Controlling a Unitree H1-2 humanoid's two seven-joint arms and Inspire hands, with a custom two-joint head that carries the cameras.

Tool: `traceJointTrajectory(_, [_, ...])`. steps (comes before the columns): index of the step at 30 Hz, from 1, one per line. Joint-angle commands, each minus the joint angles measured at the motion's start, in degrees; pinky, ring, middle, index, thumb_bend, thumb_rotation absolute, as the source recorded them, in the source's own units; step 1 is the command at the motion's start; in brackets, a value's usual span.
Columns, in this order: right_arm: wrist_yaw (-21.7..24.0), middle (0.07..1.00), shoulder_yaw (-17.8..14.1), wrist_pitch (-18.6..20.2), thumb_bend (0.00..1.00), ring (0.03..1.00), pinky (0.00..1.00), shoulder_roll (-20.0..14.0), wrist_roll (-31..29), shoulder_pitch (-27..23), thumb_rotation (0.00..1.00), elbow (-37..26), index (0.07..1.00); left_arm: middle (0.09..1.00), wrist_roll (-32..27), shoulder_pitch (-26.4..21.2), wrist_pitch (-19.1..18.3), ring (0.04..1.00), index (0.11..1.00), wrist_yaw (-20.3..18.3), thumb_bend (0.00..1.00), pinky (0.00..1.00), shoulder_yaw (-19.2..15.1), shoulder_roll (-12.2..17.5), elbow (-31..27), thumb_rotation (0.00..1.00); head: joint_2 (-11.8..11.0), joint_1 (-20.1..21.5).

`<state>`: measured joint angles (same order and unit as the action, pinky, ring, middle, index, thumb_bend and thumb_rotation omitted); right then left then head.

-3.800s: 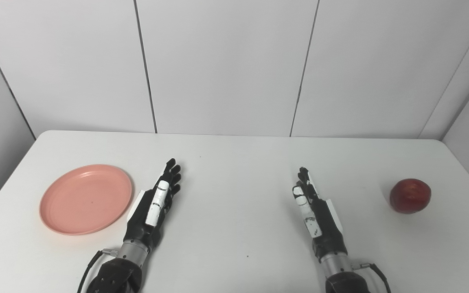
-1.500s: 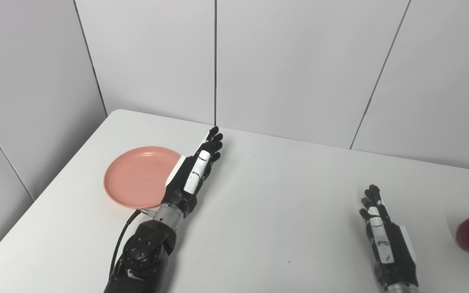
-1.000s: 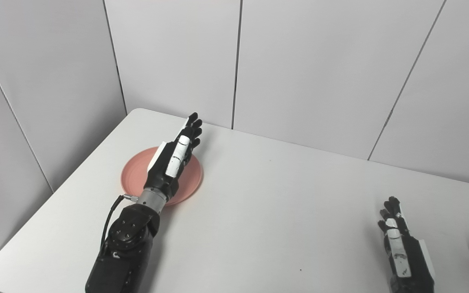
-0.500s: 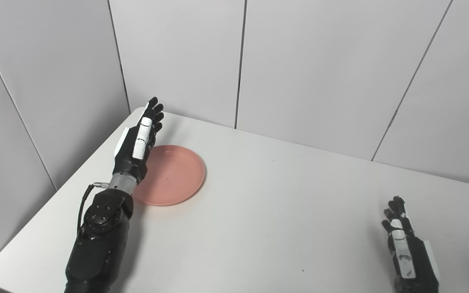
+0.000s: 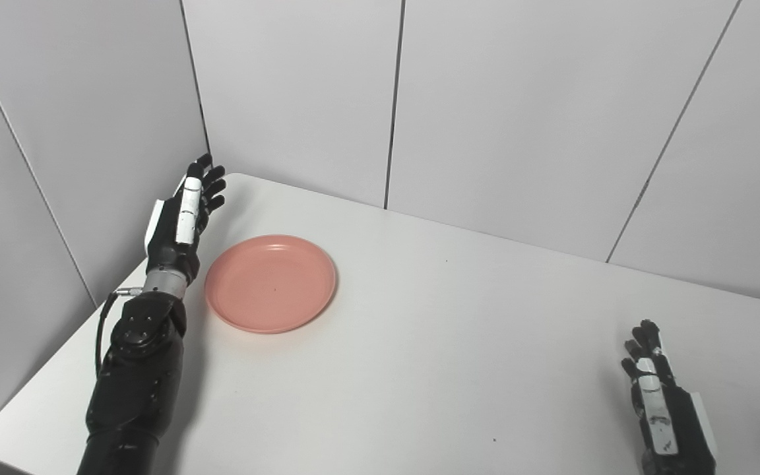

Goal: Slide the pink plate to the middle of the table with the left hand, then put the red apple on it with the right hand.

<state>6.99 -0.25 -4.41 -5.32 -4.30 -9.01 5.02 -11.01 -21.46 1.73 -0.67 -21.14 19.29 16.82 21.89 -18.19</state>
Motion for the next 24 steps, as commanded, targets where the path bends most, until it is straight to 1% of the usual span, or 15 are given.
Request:
traceJointTrajectory(1, [0.17, 0.992, -0.35, -2.68, 0.61, 0.992, 1.00, -0.17, -0.47, -0.27, 0.90, -0.70, 1.000, 0.862, -0.57, -2.84, 3.17, 0.870, 0.848, 0.24, 0.71, 0.86, -0.62, 2.19, -0.17, 1.00, 0.19, -0.04])
traceJointTrajectory(3, [0.13, 0.991, -0.31, -2.54, 0.61, 0.994, 1.00, -0.15, -0.36, -0.17, 0.91, -0.97, 1.000, 0.850, -0.64, -2.89, 3.37, 0.859, 0.837, 0.38, 0.73, 0.85, -0.87, 2.53, 0.87, 1.00, 0.22, -0.05])
traceJointTrajectory(7, [0.27, 0.992, -0.28, -2.70, 0.61, 0.990, 1.00, -0.21, -0.46, -0.15, 0.91, -0.98, 1.000, 0.815, -0.18, -2.91, 4.65, 0.828, 0.802, 0.91, 0.73, 0.83, -1.07, 2.98, 2.52, 1.00, 0.27, -0.13])
traceJointTrajectory(10, [0.61, 0.995, -0.27, -2.76, 0.61, 0.994, 1.00, -0.28, -0.78, -0.22, 0.91, -0.88, 1.000, 0.807, -0.15, -2.67, 4.02, 0.813, 0.793, 0.84, 0.76, 0.82, -0.93, 3.43, 3.71, 1.00, 0.08, -0.19])
traceJointTrajectory(13, [0.65, 0.994, -0.38, -3.16, 0.60, 0.993, 1.00, -0.28, -0.88, -0.32, 0.91, -0.63, 1.000, 0.832, -0.37, -2.23, 3.49, 0.833, 0.823, -0.26, 0.75, 0.84, -0.42, 4.17, 4.76, 1.00, 0.12, -0.26])
traceJointTrajectory(17, [0.36, 0.992, -0.33, -2.87, 0.60, 0.990, 1.00, -0.32, -0.51, -0.18, 0.91, -1.06, 1.000, 0.844, -0.70, -1.22, 4.13, 0.843, 0.839, -1.71, 0.73, 0.85, 0.15, 4.49, 6.11, 1.00, 0.40, -0.08])
traceJointTrajectory(22, [0.10, 0.988, -0.42, -2.29, 0.61, 0.987, 1.00, -0.27, -0.50, 0.00, 0.90, -1.56, 1.000, 0.851, -1.24, -0.47, 4.41, 0.862, 0.848, -3.20, 0.74, 0.91, 0.62, 4.10, 7.59, 1.00, 0.39, -0.25])
traceJointTrajectory(24, [0.04, 0.987, -0.47, -2.32, 0.61, 0.987, 1.00, -0.28, -0.51, -0.01, 0.90, -1.56, 1.000, 0.850, -1.78, -0.30, 4.62, 0.863, 0.848, -3.86, 0.74, 0.90, 0.65, 3.69, 8.28, 1.00, 0.47, -0.21])
